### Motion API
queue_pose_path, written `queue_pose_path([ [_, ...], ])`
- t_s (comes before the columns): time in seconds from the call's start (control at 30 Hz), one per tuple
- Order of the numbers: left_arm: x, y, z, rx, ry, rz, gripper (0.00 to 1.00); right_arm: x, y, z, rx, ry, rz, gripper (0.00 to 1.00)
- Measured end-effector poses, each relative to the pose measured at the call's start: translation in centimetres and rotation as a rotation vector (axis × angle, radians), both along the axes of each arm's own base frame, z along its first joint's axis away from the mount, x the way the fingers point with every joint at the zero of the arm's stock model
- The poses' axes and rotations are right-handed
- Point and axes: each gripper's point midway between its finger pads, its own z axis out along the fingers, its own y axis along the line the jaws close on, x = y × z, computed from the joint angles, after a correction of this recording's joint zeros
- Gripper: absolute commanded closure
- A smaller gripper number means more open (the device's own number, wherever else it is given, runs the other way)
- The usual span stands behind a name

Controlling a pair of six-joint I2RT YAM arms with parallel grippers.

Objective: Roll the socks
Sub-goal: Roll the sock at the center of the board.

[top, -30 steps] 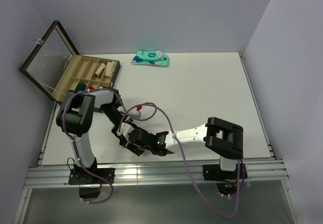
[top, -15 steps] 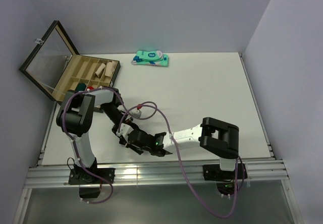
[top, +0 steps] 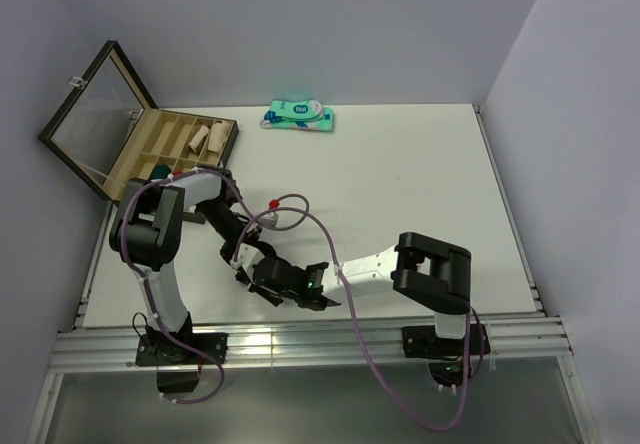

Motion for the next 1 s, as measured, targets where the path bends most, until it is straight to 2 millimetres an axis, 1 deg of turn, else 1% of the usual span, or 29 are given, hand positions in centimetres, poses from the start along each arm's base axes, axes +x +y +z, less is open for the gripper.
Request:
queue_pose_path([
  [0.13,0.5,0.2,0.3,0.001,-0.011,0.015,0.71,0.0,0.0,-0.1,0.000,0.000,0.000,0.94],
  [0.2,1.2,0.3,0.5,0.001,-0.026,0.025,0.72,0.0,0.1,-0.1,0.000,0.000,0.000,0.94],
  [0.33,3.2,0.4,1.2,0.014,-0.057,0.080,0.75,0.0,0.1,-0.1,-0.002,0.000,0.000,0.94],
  [0.43,4.7,0.4,1.2,0.027,-0.082,0.126,0.76,0.0,0.0,-0.1,-0.002,0.000,0.000,0.94],
  [0.53,5.2,0.4,0.8,0.041,-0.069,0.149,0.77,0.0,0.1,-0.1,-0.006,0.000,0.000,0.94],
  [0.73,5.3,0.3,-1.1,0.089,-0.021,0.161,0.84,0.0,0.1,-0.1,-0.011,0.001,-0.003,0.95],
  [0.9,5.3,-0.5,-2.7,0.157,-0.013,0.158,0.90,0.0,0.0,-0.1,-0.017,0.001,-0.002,0.95],
  [1.0,5.5,-1.3,-3.1,0.189,-0.003,0.171,0.92,-0.1,-0.1,-0.2,-0.028,0.003,0.007,0.94],
])
